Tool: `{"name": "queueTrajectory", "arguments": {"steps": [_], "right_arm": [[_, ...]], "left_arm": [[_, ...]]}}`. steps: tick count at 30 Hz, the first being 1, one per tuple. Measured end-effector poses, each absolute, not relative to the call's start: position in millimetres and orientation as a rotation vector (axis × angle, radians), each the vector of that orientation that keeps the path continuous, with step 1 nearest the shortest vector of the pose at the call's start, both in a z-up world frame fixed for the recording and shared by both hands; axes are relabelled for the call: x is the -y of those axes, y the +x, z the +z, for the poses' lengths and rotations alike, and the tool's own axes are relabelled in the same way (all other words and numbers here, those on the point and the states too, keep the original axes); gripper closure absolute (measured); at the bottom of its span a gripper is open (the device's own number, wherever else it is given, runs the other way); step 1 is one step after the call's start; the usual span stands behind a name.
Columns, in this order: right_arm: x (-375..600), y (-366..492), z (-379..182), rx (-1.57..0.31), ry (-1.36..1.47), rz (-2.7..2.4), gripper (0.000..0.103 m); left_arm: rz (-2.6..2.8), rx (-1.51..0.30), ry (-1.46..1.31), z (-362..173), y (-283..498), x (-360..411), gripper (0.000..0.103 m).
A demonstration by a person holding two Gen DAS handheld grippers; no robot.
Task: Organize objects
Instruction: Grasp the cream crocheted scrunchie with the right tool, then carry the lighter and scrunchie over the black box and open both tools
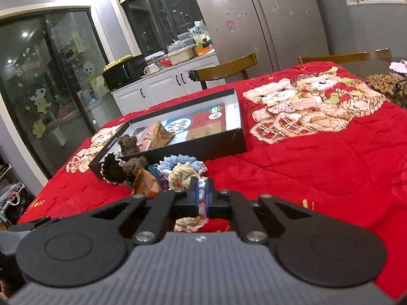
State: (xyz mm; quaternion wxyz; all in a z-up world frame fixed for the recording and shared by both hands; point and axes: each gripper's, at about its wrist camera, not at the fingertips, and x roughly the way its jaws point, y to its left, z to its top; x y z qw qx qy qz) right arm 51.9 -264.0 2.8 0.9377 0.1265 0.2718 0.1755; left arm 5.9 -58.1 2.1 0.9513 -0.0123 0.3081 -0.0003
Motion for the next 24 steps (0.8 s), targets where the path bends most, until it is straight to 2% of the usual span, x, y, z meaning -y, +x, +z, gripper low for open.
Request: {"name": "queueTrajectory", "arguments": {"steps": [24], "right_arm": [[248,53,38,-0.494,0.305,0.409,0.097]], "left_arm": [[-0.039,-0.503,0.006,46,2,55,0.018]]}}
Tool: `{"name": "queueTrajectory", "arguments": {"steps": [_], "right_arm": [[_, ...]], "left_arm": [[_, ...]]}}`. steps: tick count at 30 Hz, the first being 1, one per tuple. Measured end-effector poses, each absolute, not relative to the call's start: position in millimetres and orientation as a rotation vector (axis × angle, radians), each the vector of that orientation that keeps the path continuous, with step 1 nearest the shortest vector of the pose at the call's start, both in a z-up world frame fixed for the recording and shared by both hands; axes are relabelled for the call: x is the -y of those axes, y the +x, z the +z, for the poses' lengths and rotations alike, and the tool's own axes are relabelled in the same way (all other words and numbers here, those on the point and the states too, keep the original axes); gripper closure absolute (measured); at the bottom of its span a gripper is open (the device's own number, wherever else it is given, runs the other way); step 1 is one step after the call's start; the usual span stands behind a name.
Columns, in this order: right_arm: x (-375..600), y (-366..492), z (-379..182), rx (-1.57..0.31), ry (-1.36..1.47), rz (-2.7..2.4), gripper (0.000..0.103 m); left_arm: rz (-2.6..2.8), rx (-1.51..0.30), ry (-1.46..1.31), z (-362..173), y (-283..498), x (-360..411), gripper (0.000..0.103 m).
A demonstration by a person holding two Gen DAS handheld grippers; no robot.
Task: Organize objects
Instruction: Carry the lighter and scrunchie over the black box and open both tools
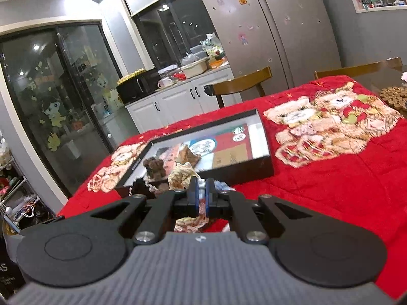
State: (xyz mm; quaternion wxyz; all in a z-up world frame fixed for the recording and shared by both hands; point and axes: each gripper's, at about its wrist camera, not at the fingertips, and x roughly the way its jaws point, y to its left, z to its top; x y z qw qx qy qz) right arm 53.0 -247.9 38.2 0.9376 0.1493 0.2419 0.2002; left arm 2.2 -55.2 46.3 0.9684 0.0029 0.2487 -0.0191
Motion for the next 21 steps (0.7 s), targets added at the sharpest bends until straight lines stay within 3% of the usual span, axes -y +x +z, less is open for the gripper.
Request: {"name": "queueTrajectory", "arguments": {"steps": [21], "right_arm": [[240,101,98,-0.380,0.301,0.384,0.097]], "left_arm": [[-0.098,-0.435,-0.015,106,67,44,0.018]]}}
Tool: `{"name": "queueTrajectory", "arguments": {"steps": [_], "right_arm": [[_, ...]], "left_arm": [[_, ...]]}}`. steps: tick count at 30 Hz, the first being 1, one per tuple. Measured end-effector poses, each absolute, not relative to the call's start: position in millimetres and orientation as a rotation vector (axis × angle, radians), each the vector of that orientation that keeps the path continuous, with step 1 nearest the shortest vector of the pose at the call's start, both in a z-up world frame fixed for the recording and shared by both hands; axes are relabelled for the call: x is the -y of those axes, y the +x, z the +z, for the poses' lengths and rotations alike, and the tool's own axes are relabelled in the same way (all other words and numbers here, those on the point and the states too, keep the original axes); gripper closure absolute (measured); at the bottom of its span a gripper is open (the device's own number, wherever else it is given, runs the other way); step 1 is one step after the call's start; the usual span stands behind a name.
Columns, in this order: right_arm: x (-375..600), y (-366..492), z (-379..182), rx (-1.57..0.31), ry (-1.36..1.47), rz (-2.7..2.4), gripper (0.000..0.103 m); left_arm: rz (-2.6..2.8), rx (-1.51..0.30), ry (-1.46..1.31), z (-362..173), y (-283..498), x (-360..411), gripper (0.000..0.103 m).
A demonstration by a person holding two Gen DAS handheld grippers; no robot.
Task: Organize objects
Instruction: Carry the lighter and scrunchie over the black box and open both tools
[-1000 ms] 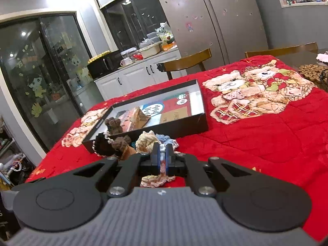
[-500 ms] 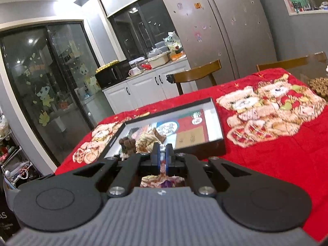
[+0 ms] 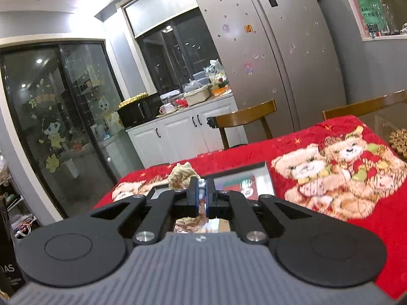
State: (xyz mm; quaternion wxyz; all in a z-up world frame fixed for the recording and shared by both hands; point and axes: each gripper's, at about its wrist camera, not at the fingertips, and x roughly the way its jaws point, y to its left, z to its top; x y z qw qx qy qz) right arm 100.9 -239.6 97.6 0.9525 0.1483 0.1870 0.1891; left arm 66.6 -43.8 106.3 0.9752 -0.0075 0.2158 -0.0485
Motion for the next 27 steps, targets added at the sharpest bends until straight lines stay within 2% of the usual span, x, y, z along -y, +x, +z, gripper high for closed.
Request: {"name": "queueTrajectory", "arguments": {"steps": [14,27], "right_arm": [[247,163,98,-0.421,0.313,0.329,0.097],[248,230,64,-0.516,0.328,0.303,0.097]], "left_arm": [[-0.181,-0.509,-0.065,105,144,52,0.018],[-0.174,-0.585,-0.079,74,216,63,0.018]]}}
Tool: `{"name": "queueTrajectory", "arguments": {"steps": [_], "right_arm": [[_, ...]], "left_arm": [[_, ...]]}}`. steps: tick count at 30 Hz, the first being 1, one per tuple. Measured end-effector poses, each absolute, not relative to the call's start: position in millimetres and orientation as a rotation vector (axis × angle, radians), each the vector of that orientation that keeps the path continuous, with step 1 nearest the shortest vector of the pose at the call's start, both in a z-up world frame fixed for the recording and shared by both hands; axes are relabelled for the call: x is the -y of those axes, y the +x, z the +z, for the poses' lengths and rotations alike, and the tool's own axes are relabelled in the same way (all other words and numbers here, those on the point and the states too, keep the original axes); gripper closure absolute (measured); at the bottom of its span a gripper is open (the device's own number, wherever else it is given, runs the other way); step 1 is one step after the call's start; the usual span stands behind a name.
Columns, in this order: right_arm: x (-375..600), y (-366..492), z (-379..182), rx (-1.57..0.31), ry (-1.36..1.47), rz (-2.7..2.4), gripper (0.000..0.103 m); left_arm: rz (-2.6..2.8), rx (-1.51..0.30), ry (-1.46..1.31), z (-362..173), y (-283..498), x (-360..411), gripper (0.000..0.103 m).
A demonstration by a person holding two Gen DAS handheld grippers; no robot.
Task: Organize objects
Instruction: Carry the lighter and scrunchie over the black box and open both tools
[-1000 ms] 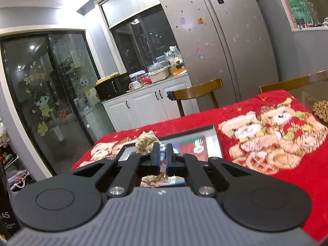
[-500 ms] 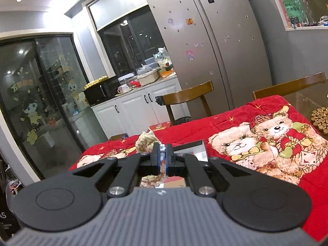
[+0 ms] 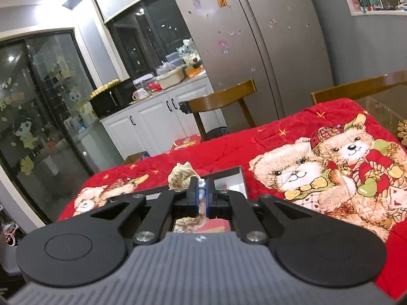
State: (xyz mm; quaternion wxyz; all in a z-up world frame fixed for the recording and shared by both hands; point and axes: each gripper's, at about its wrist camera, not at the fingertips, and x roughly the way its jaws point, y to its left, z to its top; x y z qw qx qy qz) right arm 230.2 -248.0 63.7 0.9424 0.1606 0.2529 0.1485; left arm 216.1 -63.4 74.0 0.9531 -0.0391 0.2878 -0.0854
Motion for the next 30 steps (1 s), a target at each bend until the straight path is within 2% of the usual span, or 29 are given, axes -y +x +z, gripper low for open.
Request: {"name": "queueTrajectory", "arguments": {"steps": [13,30], "right_arm": [[253,260,22,-0.585,0.344,0.310,0.097],[250,267,8,-0.631,0.302,0.325,0.097]], "left_arm": [[-0.186,-0.645,-0.041,37,249,72,0.018],[-0.248,-0.720,-0.016,17,262,77,0.018]]}}
